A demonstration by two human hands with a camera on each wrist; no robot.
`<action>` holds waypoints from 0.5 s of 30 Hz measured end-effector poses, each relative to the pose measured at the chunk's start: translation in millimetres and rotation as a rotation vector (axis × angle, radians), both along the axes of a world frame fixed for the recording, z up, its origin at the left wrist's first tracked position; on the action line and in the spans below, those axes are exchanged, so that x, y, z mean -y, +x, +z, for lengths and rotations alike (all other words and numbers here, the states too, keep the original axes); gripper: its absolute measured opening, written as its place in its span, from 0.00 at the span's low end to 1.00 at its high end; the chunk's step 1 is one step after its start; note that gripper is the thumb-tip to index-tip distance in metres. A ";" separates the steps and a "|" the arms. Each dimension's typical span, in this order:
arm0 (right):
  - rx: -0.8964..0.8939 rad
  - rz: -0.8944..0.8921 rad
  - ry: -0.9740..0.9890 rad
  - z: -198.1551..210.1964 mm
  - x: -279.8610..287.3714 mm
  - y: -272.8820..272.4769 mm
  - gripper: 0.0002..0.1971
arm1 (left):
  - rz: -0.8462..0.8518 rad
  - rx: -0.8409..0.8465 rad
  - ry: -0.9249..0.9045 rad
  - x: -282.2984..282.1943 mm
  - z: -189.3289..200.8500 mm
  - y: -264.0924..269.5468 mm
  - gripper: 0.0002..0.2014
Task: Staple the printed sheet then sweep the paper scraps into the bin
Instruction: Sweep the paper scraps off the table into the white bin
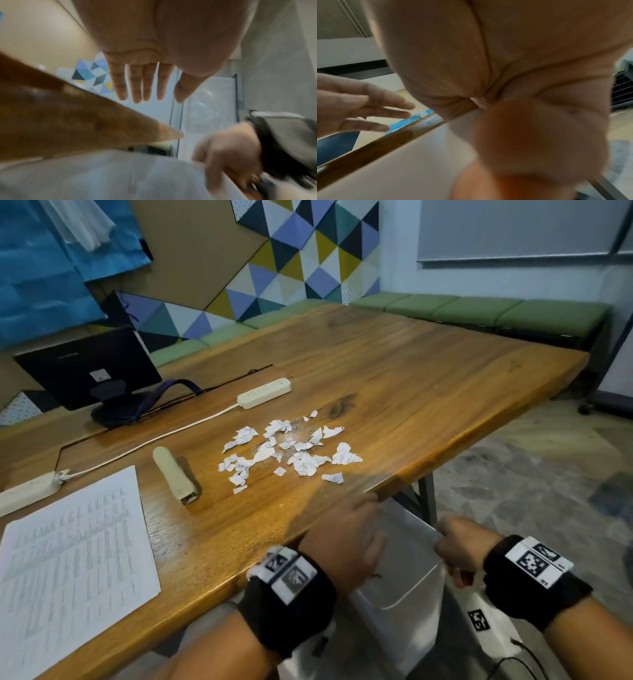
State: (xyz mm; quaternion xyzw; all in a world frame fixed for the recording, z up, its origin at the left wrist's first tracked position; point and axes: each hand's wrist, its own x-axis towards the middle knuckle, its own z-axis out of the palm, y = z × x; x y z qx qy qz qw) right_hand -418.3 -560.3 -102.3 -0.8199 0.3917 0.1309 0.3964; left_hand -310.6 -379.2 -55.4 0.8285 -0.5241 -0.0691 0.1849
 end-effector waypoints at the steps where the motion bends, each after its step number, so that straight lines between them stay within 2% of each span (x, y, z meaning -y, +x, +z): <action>1: -0.007 -0.005 -0.009 0.8 0.9 0.6 0.14 | 0.069 0.004 -0.051 6.9 5.1 10.4 0.23; 3: -0.026 -0.016 -0.020 3.0 1.1 2.6 0.14 | 0.210 0.036 -0.056 22.3 13.8 38.3 0.28; 5: -0.031 -0.026 0.012 4.0 1.1 5.9 0.15 | 0.332 0.046 0.131 34.6 17.4 69.4 0.35; 7: -0.011 -0.052 0.046 4.3 2.2 8.3 0.15 | 0.384 -0.032 0.333 41.5 16.2 91.3 0.36; 9: 0.005 -0.082 0.060 4.5 3.8 10.3 0.14 | 0.331 -0.044 0.413 42.1 12.1 91.7 0.33; 12: 0.010 -0.084 0.074 4.8 6.7 11.8 0.15 | 0.224 -0.042 0.290 37.4 10.0 64.5 0.24; 15: 0.020 -0.076 0.070 4.4 8.5 11.7 0.15 | 0.108 0.009 0.269 32.3 10.2 33.9 0.23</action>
